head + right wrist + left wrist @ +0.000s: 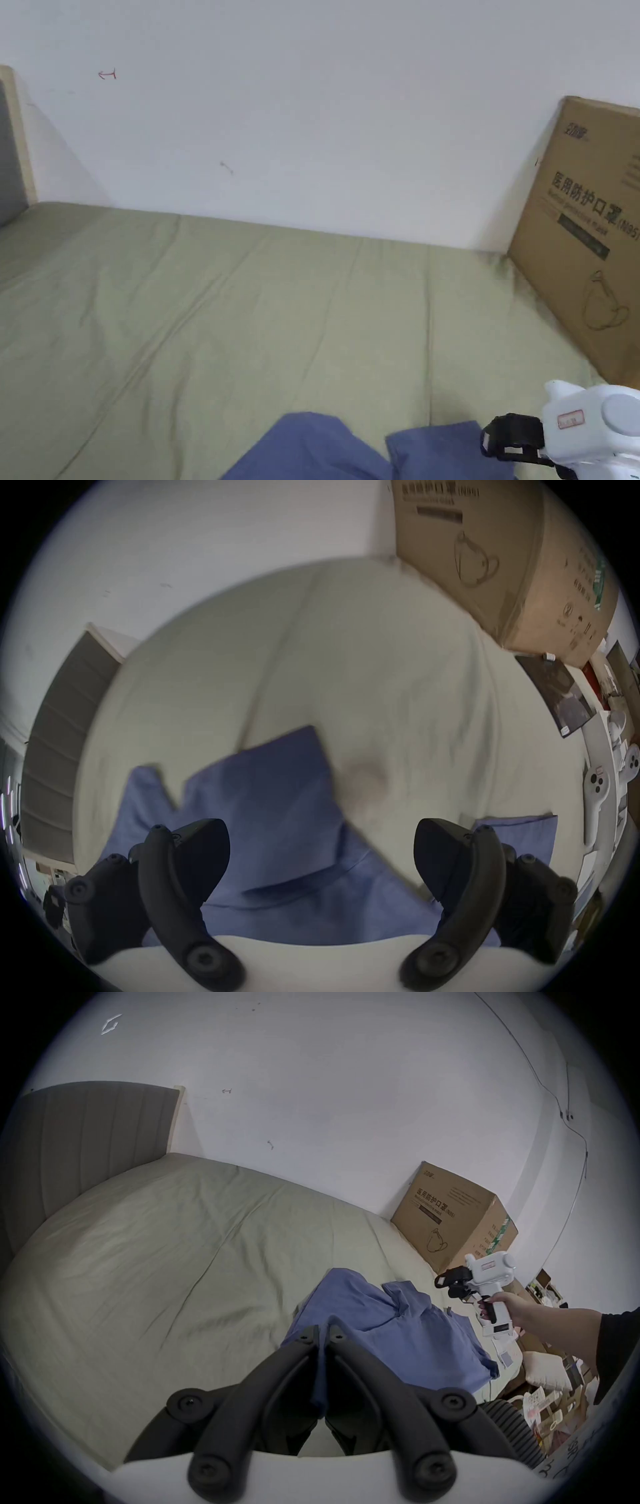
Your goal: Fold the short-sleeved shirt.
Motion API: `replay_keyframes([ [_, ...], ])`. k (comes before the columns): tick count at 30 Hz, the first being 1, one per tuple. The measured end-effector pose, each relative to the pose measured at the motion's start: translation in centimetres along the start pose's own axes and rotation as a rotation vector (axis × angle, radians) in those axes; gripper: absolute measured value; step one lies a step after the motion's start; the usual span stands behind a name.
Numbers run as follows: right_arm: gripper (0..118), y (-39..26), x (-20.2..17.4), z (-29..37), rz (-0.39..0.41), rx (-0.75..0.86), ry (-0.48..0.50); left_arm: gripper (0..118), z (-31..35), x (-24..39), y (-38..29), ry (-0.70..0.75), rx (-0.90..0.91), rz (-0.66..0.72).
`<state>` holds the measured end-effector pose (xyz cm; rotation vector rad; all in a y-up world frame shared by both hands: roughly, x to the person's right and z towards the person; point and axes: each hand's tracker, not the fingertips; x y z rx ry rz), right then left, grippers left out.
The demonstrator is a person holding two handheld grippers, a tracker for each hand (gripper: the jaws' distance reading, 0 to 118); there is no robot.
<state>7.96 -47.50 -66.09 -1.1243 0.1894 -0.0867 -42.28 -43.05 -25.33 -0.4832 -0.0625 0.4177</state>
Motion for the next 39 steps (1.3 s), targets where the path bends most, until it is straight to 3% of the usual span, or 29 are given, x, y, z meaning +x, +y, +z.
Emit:
replay_keyframes([
  [3, 108, 0.6, 1.2, -3.5, 0.015, -0.123, -0.036, 1, -0.4, -0.5, -0.1, 0.017, -0.015, 0.031],
  [7, 108, -0.7, 0.9, -6.3, 0.191, -0.265, -0.031, 1, -1.4, -1.0, 0.0, 0.039, -0.047, 0.044],
  [9, 107, -1.6, 0.5, -5.9, 0.28, -0.197, -0.054, 1, -1.7, -1.6, -0.3, 0.047, -0.058, 0.054],
  [11, 105, -1.3, 1.0, -5.7, 0.225, -0.194, -0.041, 1, -1.9, -1.6, -0.6, 0.057, -0.063, 0.061],
  [13, 77, -1.7, 0.8, -4.3, 0.227, -0.157, -0.036, 1, -2.0, -2.4, -1.1, 0.069, -0.071, 0.071],
  [14, 48, -1.8, 0.7, -3.5, 0.242, -0.127, -0.039, 1, -1.9, -2.4, -1.1, 0.074, -0.074, 0.076],
  [15, 2, -1.6, 0.7, -2.5, 0.244, -0.097, -0.017, 1, -1.8, -2.3, -1.2, 0.078, -0.076, 0.08],
  [20, 2, -2.1, 0.4, 4.1, 0.203, 0.104, 0.098, 1, -0.8, -2.4, -0.8, 0.079, -0.065, 0.104],
  [29, 2, -3.8, 0.7, 20.2, 0.178, 0.401, 0.094, 1, 2.0, 1.3, 3.1, 0.038, 0.043, 0.053],
  [33, 2, -5.0, 0.9, 28.3, 0.17, 0.512, 0.1, 1, 2.9, 3.8, 7.8, 0.01, 0.094, -0.038],
  [39, 2, -3.6, 1.5, 38.3, 0.166, 0.663, 0.051, 1, 4.8, 9.9, 18.1, 0.011, 0.174, -0.299],
])
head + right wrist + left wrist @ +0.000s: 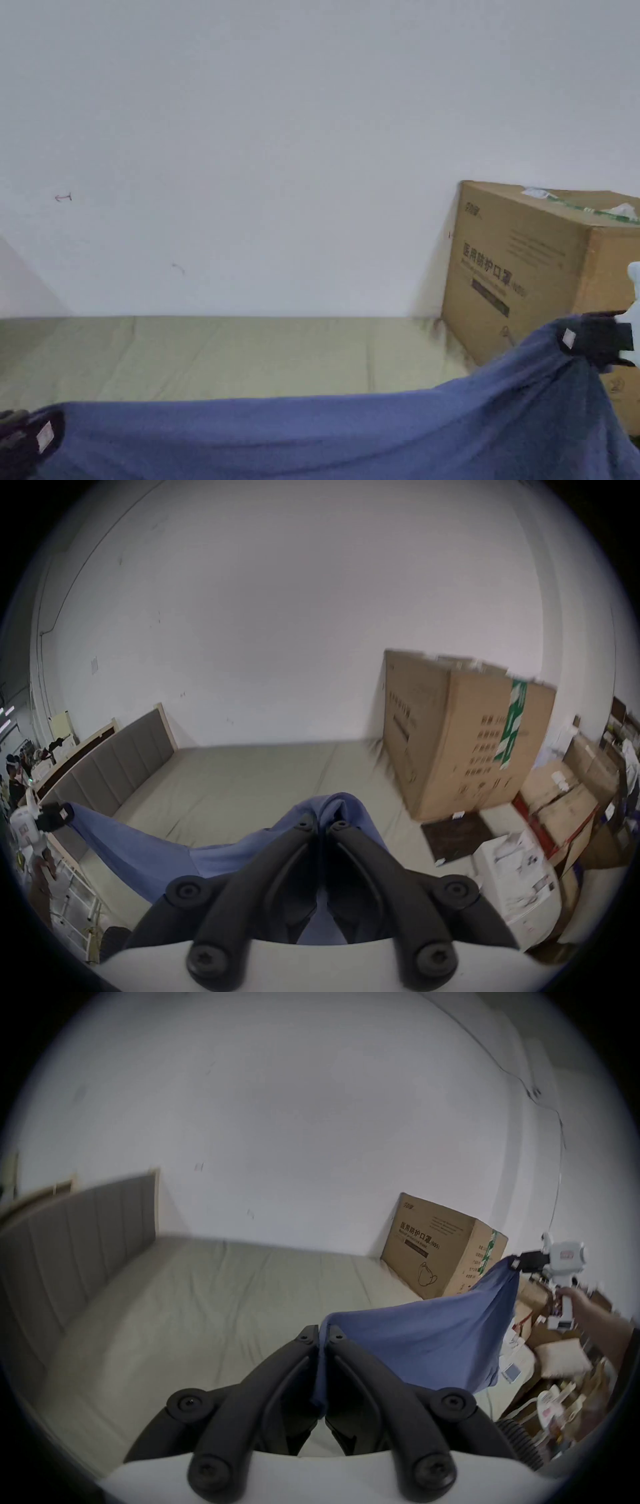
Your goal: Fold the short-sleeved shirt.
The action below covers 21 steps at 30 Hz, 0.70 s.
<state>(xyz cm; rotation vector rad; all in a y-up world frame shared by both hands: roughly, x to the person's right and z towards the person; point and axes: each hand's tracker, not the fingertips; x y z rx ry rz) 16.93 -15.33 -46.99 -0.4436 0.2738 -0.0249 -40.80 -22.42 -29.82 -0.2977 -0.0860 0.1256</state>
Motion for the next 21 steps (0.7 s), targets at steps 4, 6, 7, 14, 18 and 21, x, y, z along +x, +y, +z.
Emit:
replay_keyframes([
  [4, 2, 5.1, 0.1, 2.6, 0.002, 0.089, -0.016, 1, -1.0, 1.0, 6.6, -0.006, 0.025, -0.039],
  [6, 2, 7.4, 0.1, 2.8, -0.002, 0.1, -0.022, 1, -2.1, 1.0, 9.3, -0.005, 0.014, -0.038],
  [7, 2, 8.4, 0.0, 2.7, -0.003, 0.106, -0.026, 1, -2.5, 1.0, 10.5, -0.006, 0.008, -0.039],
  [14, 2, 15.2, -0.4, -0.1, 0.002, 0.162, -0.07, 1, -6.5, -0.3, 17.4, 0.03, -0.015, -0.016],
  [18, 2, 18.6, -0.7, -2.8, -0.038, 0.183, -0.077, 1, -9.2, -1.8, 19.9, 0.06, 0.001, 0.02],
  [21, 2, 21.3, -1.4, -5.4, -0.026, 0.195, -0.098, 1, -11.8, -2.7, 21.4, 0.067, 0.008, 0.058],
])
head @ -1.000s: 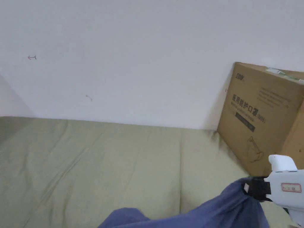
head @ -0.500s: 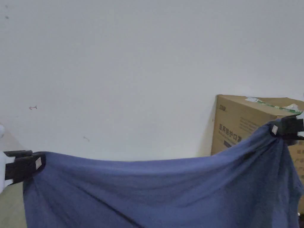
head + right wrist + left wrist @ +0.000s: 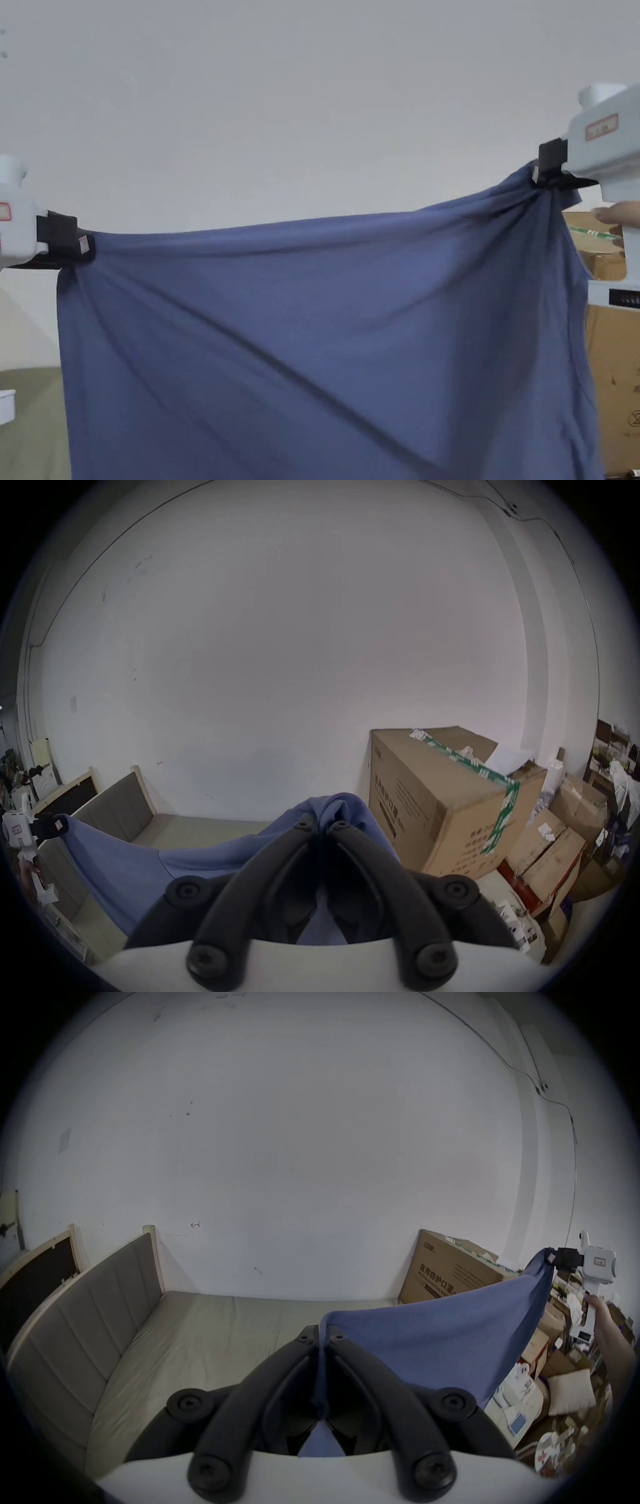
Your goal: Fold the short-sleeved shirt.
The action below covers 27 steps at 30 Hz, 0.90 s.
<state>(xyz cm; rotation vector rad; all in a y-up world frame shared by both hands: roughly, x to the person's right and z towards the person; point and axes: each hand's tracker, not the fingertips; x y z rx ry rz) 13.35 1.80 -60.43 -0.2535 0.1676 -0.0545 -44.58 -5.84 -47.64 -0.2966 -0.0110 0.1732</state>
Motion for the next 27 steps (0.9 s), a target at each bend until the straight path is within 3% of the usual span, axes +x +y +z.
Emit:
replay_keyframes([
  [12, 2, 5.1, -3.7, -12.5, 0.06, 0.085, -0.08, 1, -12.7, -2.5, 5.0, 0.071, 0.075, 0.046],
  [17, 2, 4.1, -4.8, -16.6, 0.106, 0.107, -0.108, 1, -16.4, -3.5, 5.9, 0.106, 0.124, 0.036],
  [23, 2, -2.9, -4.3, -22.9, 0.082, -0.007, -0.092, 1, -22.5, -6.5, 1.3, 0.147, 0.038, 0.059],
  [27, 2, -15.2, -3.1, -25.7, 0.005, -0.189, -0.065, 1, -24.5, -7.4, -8.3, 0.148, -0.138, 0.093],
])
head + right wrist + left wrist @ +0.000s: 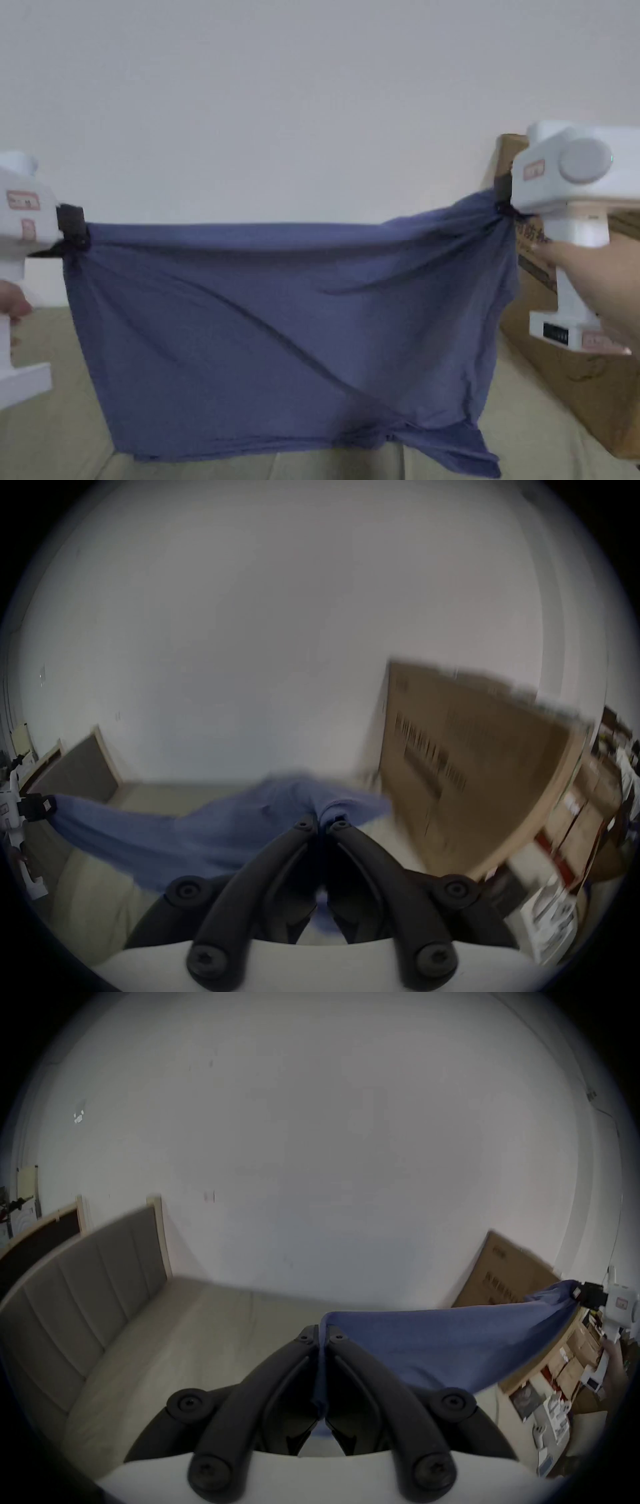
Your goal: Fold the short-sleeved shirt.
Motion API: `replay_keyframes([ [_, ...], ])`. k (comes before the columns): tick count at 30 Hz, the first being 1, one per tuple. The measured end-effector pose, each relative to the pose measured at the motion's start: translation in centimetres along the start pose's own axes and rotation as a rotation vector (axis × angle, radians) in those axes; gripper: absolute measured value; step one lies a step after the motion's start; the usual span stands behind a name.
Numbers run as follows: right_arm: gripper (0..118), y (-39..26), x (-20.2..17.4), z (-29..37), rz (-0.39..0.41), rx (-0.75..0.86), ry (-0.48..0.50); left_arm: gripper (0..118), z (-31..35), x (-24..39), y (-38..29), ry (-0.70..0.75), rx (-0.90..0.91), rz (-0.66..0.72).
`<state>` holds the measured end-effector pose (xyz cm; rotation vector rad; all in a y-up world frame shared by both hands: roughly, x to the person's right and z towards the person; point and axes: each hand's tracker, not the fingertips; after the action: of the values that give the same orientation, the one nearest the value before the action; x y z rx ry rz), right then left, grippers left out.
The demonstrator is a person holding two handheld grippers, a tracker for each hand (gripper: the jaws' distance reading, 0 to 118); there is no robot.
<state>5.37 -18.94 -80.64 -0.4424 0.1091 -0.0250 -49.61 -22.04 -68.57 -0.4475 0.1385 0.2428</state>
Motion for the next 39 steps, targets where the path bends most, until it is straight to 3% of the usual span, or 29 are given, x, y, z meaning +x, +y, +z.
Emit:
replay_keyframes([
  [6, 2, -24.6, 2.7, -0.9, 0.047, -0.421, 0.049, 1, 0.5, -3.4, -18.7, -0.029, -0.311, 0.094],
  [9, 2, -33.6, 4.6, 3.2, 0.108, -0.562, 0.075, 1, 3.7, -5.7, -26.9, -0.051, -0.432, 0.085],
  [11, 2, -37.3, 5.7, 7.6, 0.089, -0.619, 0.072, 1, 6.6, -6.9, -31.1, -0.053, -0.505, 0.098],
  [12, 2, -38.6, 6.7, 9.7, 0.044, -0.639, 0.094, 1, 8.3, -7.4, -32.9, -0.045, -0.536, 0.095],
  [17, 2, -42.6, 9.8, 19.0, -0.014, -0.687, 0.133, 1, 16.4, -9.3, -37.9, -0.053, -0.568, 0.086],
  [22, 2, -45.5, 11.6, 24.9, 0.014, -0.737, 0.147, 1, 21.5, -9.6, -40.1, -0.088, -0.618, 0.03],
  [27, 2, -46.6, 11.3, 27.8, 0.096, -0.768, 0.169, 1, 24.8, -8.6, -41.3, -0.09, -0.648, -0.079],
  [34, 3, -47.3, 11.4, 27.8, 0.068, -0.85, 0.168, 1, 24.8, -8.4, -43.3, -0.073, -0.763, -0.097],
  [36, 9, -47.4, 11.0, 27.5, 0.068, -0.857, 0.152, 2, 24.8, -8.2, -43.6, -0.07, -0.757, -0.1],
  [38, 18, -47.8, 10.7, 27.0, 0.064, -0.873, 0.129, 18, 24.6, -8.2, -43.7, -0.063, -0.754, -0.093],
  [39, 24, -47.9, 10.6, 26.9, 0.061, -0.878, 0.118, 34, 24.4, -8.2, -43.7, -0.055, -0.761, -0.081],
])
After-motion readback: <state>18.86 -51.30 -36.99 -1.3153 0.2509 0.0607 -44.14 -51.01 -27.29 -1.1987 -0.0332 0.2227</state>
